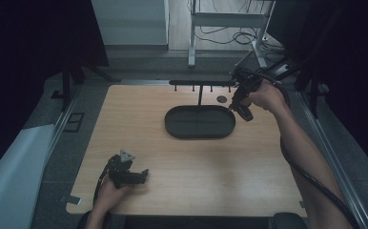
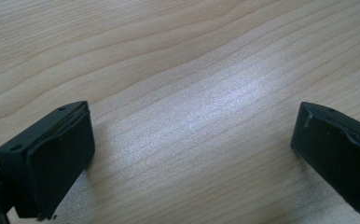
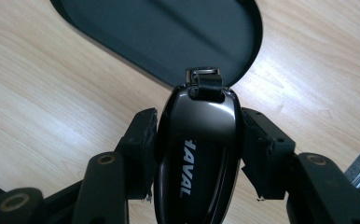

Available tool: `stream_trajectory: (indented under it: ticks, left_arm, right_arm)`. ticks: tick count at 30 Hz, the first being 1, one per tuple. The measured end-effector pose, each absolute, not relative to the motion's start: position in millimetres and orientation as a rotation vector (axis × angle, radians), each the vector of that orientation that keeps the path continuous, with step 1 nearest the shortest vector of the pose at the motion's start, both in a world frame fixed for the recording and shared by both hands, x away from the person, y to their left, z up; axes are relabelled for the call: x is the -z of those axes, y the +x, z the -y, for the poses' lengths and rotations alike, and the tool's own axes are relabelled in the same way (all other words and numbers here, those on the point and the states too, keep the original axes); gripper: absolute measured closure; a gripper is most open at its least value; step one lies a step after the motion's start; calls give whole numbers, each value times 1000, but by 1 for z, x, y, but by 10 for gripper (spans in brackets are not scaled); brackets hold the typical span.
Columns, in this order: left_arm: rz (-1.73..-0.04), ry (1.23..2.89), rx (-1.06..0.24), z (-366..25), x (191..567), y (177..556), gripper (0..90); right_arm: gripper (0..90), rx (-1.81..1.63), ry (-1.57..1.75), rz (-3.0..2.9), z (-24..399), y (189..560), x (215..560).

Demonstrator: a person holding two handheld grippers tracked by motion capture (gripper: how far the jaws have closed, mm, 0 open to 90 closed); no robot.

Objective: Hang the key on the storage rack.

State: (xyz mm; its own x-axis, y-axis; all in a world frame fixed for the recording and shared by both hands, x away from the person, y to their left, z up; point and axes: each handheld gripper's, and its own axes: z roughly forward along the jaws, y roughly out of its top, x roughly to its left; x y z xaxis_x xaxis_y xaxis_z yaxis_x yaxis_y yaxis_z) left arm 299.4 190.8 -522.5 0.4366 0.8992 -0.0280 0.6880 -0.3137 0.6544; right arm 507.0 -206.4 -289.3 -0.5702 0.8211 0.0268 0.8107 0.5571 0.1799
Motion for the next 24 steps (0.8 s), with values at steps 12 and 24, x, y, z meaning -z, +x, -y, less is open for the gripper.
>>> stream_trajectory:
  ticks: [12,24]
  left_arm:
    - [-1329,2096,-464,-191,523,299,0]
    - [-1328,2097,-464,-191,523,299,0]
  right_arm:
    - [487,-300,1488,-2663,207,526,269]
    - [487,-317,1521,-2623,200,542,260]
